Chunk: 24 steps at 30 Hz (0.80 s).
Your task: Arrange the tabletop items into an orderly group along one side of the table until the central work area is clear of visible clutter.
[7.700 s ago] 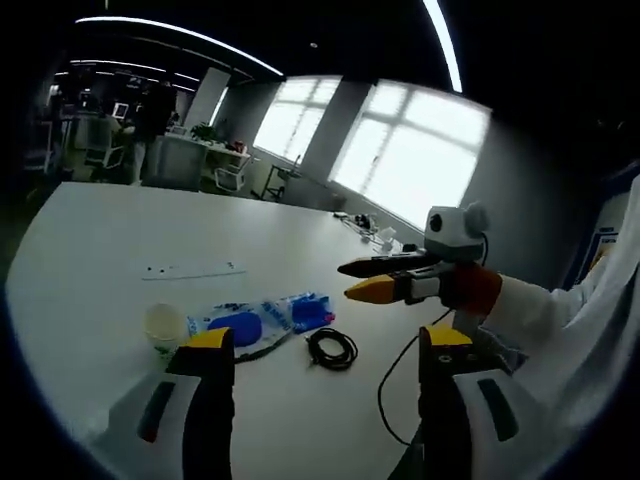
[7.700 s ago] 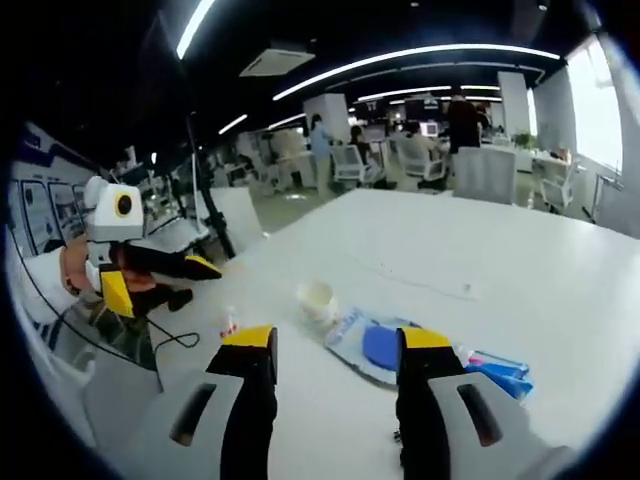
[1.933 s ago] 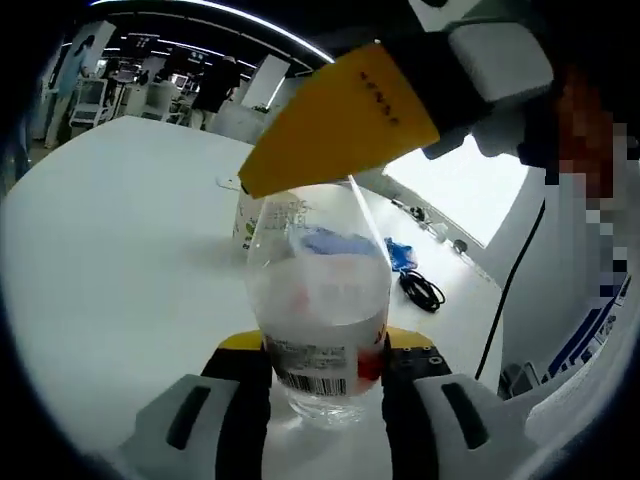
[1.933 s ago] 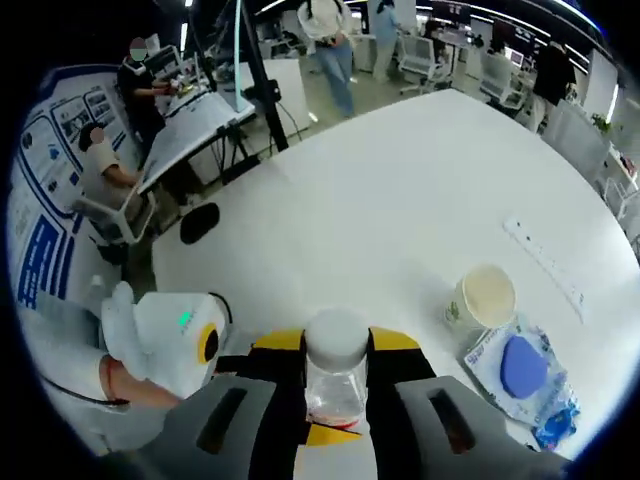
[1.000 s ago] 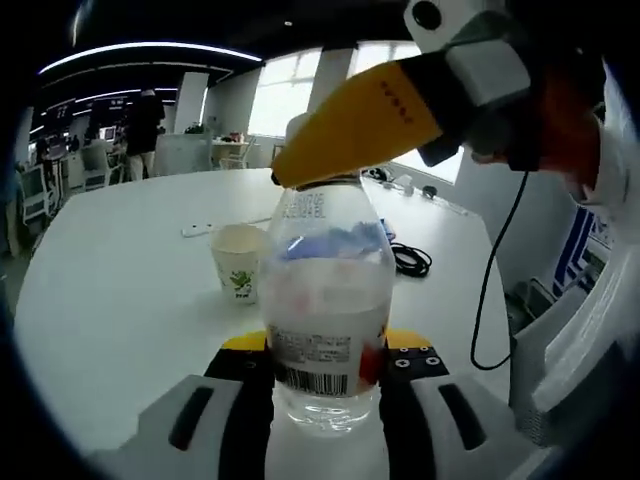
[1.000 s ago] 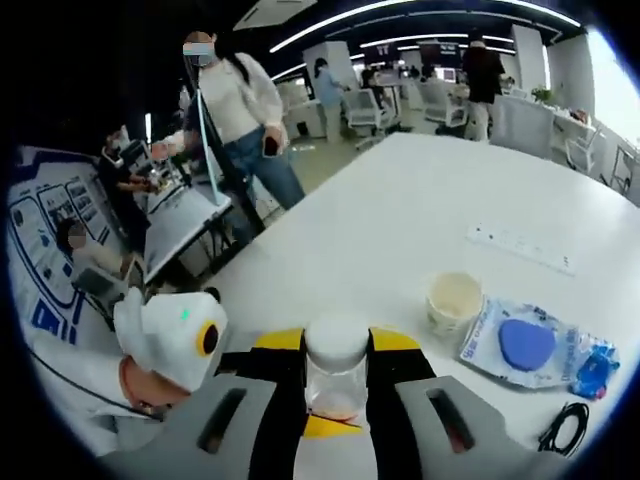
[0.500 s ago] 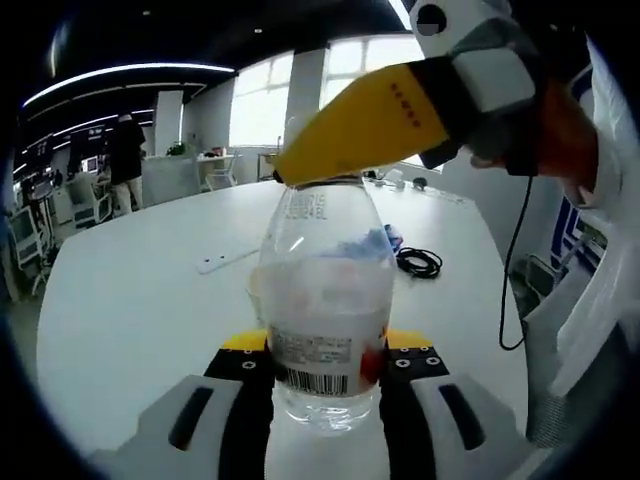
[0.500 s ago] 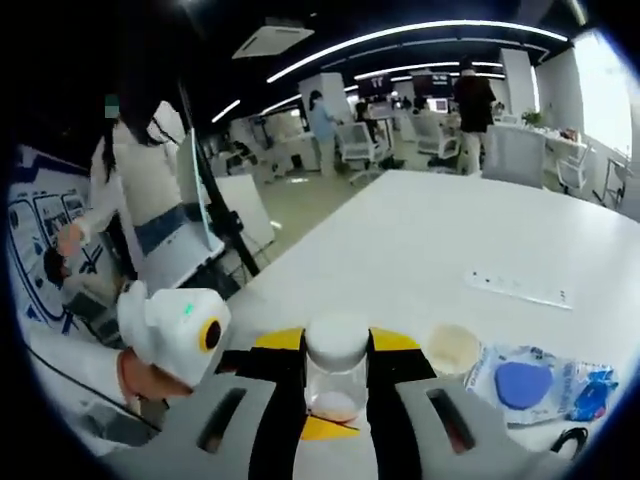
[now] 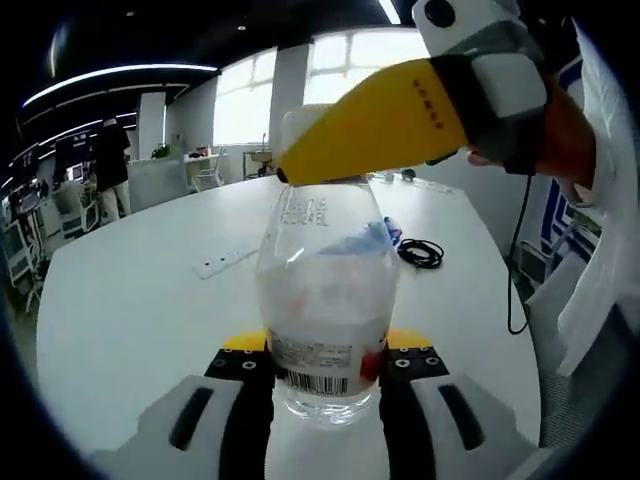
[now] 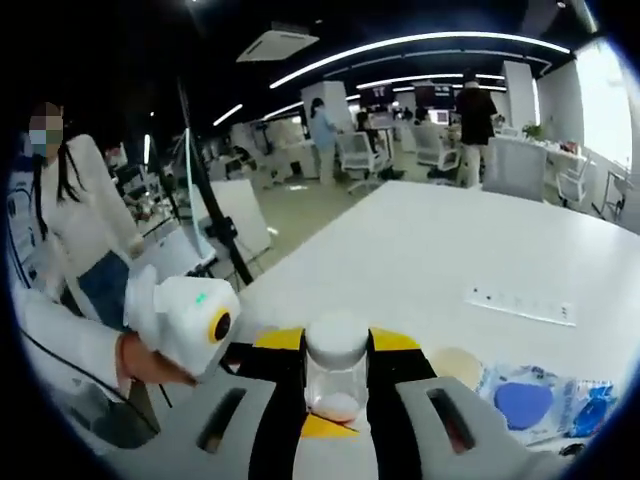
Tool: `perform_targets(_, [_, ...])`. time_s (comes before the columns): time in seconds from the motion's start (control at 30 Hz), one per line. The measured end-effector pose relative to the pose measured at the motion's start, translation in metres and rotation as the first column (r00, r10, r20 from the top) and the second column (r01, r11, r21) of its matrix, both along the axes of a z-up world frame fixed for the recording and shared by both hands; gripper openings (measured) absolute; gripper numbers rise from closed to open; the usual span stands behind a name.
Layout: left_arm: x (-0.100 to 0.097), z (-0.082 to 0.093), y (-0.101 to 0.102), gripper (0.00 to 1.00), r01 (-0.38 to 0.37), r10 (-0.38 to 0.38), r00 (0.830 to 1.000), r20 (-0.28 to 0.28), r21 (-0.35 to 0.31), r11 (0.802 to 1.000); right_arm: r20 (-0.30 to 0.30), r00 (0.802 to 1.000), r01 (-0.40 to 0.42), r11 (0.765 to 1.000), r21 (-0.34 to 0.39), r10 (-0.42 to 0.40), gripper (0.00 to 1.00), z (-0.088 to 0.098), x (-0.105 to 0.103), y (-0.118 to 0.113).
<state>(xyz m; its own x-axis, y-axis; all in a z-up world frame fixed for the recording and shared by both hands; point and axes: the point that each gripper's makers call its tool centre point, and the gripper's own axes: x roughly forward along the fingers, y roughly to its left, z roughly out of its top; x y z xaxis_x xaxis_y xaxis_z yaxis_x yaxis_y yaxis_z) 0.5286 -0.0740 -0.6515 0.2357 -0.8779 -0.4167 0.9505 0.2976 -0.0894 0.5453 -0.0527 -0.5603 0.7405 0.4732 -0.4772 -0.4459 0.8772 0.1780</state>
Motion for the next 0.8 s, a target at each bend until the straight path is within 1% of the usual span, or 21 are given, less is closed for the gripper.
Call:
perform_targets(0.13, [0.011,-0.003,-0.002,0.39,0.03,-0.03,1.0,0.011,0.004,1.0,0.023,1.0,-0.003,1.0,-0.007,0.003,0.2,-0.001,0.008,-0.001])
perform_targets(0.23, [0.018,-0.005,-0.005,0.39,0.046,-0.046,0.999,0.015,-0.003,0.999,0.048,0.999,0.006,0.999,-0.033,-0.005,0.2,-0.003,0.016,-0.002])
perform_targets(0.37, [0.025,-0.01,-0.01,0.39,0.072,-0.072,0.997,0.014,-0.009,0.997,0.067,0.998,0.012,0.998,-0.062,-0.008,0.2,-0.008,0.021,-0.004])
perform_targets(0.4, [0.026,-0.011,-0.011,0.39,0.076,-0.076,0.997,0.011,-0.015,0.997,0.082,0.997,0.014,0.997,-0.073,-0.008,0.2,-0.01,0.023,-0.005])
perform_targets(0.6, [0.033,-0.021,-0.016,0.39,0.106,-0.106,0.994,0.015,-0.007,0.994,0.106,0.994,0.029,0.995,-0.093,-0.019,0.2,-0.019,0.029,-0.009])
perform_targets(0.8, [0.039,-0.03,-0.019,0.4,0.113,-0.113,0.994,-0.003,-0.024,0.993,0.132,0.991,0.037,0.992,-0.119,-0.021,0.2,-0.026,0.036,-0.01])
